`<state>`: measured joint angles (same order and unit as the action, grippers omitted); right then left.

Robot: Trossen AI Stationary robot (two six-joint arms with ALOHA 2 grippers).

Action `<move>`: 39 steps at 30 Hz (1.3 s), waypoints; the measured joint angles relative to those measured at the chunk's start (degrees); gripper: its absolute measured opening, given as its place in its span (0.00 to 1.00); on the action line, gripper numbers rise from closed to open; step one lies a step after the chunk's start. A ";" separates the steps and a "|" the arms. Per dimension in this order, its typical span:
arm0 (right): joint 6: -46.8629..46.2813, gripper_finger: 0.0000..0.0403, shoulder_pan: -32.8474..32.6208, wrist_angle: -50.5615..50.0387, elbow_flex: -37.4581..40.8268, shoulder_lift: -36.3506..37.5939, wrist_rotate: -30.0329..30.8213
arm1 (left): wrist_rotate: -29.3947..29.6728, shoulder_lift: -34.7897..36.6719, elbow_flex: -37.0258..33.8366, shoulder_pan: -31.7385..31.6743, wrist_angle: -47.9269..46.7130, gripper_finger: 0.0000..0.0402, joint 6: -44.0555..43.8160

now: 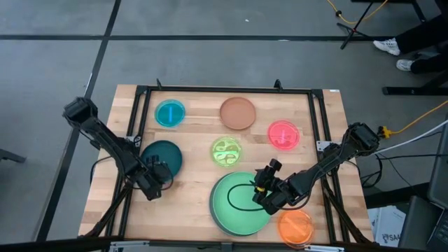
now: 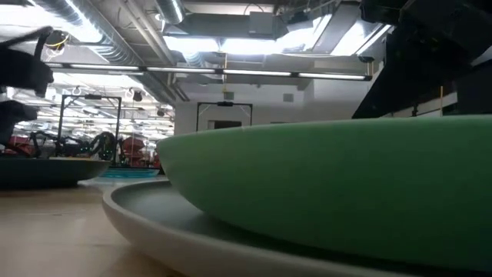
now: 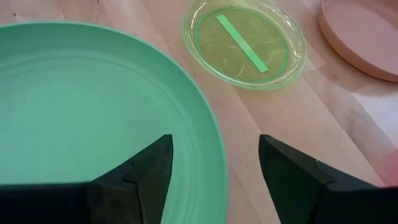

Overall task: Stack plastic plates
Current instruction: Stack the dark green plate on top of the light green plate

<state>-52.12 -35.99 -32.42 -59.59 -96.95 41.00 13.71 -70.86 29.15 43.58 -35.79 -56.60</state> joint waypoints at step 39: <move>0.00 0.56 0.00 1.03 0.00 0.00 1.48 | 3.14 0.38 4.20 -0.05 -0.28 0.07 7.10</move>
<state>-52.12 -35.99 -31.39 -59.59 -96.95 42.48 16.85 -70.48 33.34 43.53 -36.06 -49.50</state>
